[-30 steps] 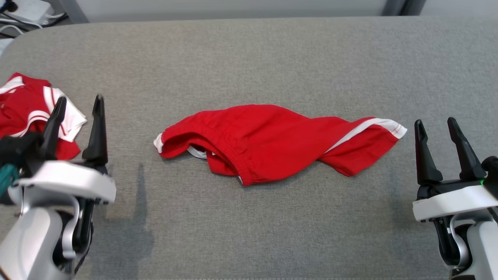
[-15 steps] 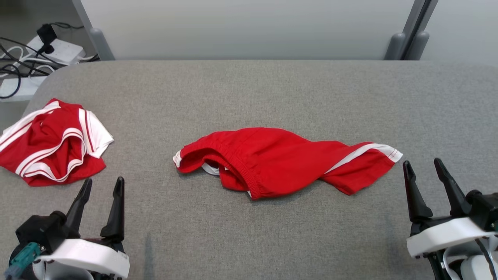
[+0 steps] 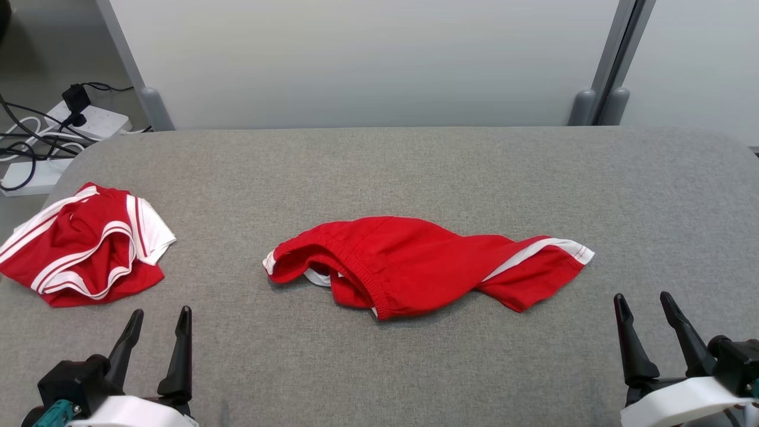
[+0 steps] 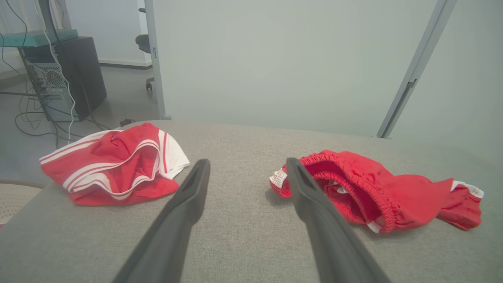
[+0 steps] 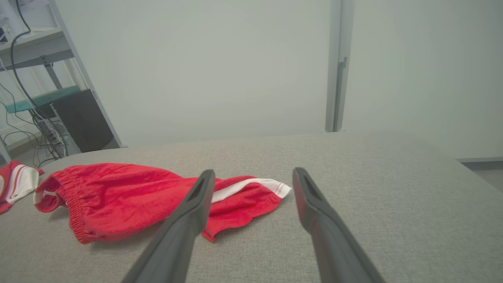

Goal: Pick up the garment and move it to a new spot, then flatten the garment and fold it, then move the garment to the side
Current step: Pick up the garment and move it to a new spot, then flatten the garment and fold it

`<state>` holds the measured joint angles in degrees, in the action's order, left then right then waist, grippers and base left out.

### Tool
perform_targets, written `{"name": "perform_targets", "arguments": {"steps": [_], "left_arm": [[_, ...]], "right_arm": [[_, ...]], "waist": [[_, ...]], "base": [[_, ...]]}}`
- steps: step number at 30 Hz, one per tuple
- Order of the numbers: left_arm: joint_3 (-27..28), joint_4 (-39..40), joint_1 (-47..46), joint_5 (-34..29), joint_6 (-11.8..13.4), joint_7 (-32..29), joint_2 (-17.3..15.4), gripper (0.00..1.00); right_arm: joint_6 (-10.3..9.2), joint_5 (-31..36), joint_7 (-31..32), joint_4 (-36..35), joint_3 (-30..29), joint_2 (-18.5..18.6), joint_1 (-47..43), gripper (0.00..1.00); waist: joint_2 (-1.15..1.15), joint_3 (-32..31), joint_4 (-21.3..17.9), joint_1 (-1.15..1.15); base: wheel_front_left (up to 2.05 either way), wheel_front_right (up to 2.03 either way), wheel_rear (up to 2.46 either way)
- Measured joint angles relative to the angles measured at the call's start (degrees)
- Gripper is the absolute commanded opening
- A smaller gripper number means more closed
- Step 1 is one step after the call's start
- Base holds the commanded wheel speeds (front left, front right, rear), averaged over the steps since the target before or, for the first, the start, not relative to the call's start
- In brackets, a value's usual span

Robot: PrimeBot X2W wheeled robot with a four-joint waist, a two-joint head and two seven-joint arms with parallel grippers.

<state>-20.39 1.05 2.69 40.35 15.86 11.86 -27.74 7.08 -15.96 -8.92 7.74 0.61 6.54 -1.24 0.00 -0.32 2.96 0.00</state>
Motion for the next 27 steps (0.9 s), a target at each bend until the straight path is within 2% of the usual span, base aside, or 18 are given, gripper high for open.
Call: {"name": "perform_targets", "arguments": {"steps": [21,27], "left_arm": [[-0.27,2.05,0.64,-0.01,2.44,-0.88,0.48,1.00],[-3.55,2.98,-0.33,-1.33,2.23,-2.74,1.01,1.00]], "right_arm": [[0.00,0.57,0.85,-1.33,0.18,-0.71,-0.51,1.00],[0.00,0.59,0.85,-1.43,0.04,-0.71,-0.50,1.00]], "waist": [[0.00,-0.32,-0.30,0.00],[0.00,-0.20,0.03,0.00]], "base": [[0.00,0.00,0.00],[0.00,0.00,0.00]]}}
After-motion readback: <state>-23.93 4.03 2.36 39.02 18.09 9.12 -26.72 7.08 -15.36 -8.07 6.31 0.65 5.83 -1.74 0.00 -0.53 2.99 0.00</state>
